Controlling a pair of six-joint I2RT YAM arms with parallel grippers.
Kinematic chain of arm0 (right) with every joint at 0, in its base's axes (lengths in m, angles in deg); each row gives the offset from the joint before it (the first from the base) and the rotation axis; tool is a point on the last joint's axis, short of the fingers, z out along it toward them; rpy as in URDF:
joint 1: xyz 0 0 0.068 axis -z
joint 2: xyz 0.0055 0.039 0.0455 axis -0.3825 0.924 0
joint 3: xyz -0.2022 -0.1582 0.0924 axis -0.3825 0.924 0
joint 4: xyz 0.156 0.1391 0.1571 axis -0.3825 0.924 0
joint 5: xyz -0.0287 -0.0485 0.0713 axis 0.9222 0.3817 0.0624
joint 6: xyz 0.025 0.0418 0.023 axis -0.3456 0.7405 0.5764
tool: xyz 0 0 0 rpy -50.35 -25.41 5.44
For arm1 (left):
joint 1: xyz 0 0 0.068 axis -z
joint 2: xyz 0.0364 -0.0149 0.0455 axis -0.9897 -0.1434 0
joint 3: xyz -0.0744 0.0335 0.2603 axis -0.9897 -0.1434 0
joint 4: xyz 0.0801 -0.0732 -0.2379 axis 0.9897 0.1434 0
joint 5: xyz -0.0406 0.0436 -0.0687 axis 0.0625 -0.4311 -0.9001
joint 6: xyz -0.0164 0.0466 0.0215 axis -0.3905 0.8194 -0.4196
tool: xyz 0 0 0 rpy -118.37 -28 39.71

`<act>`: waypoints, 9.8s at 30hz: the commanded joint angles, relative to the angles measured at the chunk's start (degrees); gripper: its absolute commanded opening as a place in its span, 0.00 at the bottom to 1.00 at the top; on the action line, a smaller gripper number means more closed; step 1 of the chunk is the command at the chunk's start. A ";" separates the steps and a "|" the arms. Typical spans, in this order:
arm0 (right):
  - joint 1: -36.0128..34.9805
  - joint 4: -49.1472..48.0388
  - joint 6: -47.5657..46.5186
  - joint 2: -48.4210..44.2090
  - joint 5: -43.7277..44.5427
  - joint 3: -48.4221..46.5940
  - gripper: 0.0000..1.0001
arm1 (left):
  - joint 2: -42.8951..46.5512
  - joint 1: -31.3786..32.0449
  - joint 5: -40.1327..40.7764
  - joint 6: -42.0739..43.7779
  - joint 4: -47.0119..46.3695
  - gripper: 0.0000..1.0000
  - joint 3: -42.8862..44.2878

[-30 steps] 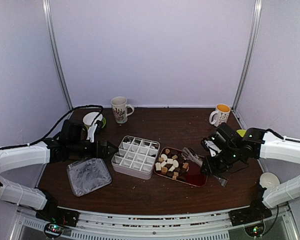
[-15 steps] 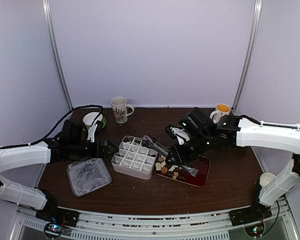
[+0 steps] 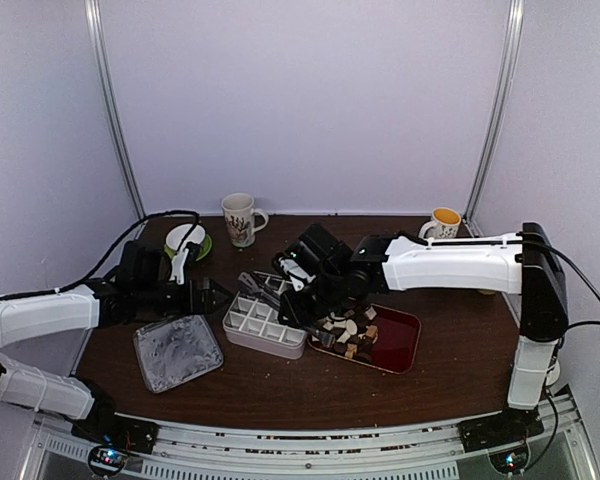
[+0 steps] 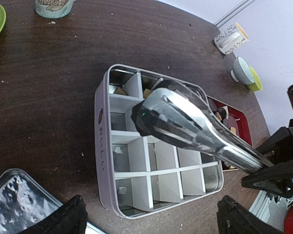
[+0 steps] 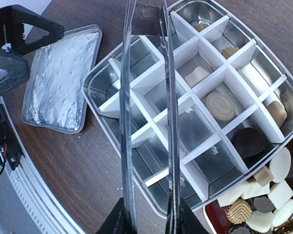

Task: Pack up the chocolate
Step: Place the fake chocolate in the empty pocket of the box, then pick up the fake chocolate from the plate, then place the fake chocolate in the empty pocket of the box, then pick up the fake chocolate from the plate, then place the fake chocolate in the empty pocket of the box.

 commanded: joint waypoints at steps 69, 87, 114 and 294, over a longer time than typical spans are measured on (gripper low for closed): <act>3.49 23.56 8.93 -43.62 12.15 39.70 0.41 | -18.42 3.78 -8.53 -2.04 -11.08 0.95 3.66; 5.20 19.05 9.04 -38.12 11.33 40.43 0.43 | -10.09 3.86 -1.10 0.69 -4.57 0.96 3.43; 6.48 18.02 5.16 -33.84 10.43 38.89 0.37 | -4.65 3.81 2.79 2.93 -0.12 0.97 3.69; -3.17 15.56 -6.56 -11.57 6.43 5.86 0.36 | 14.92 3.83 4.46 8.15 0.19 0.98 -3.13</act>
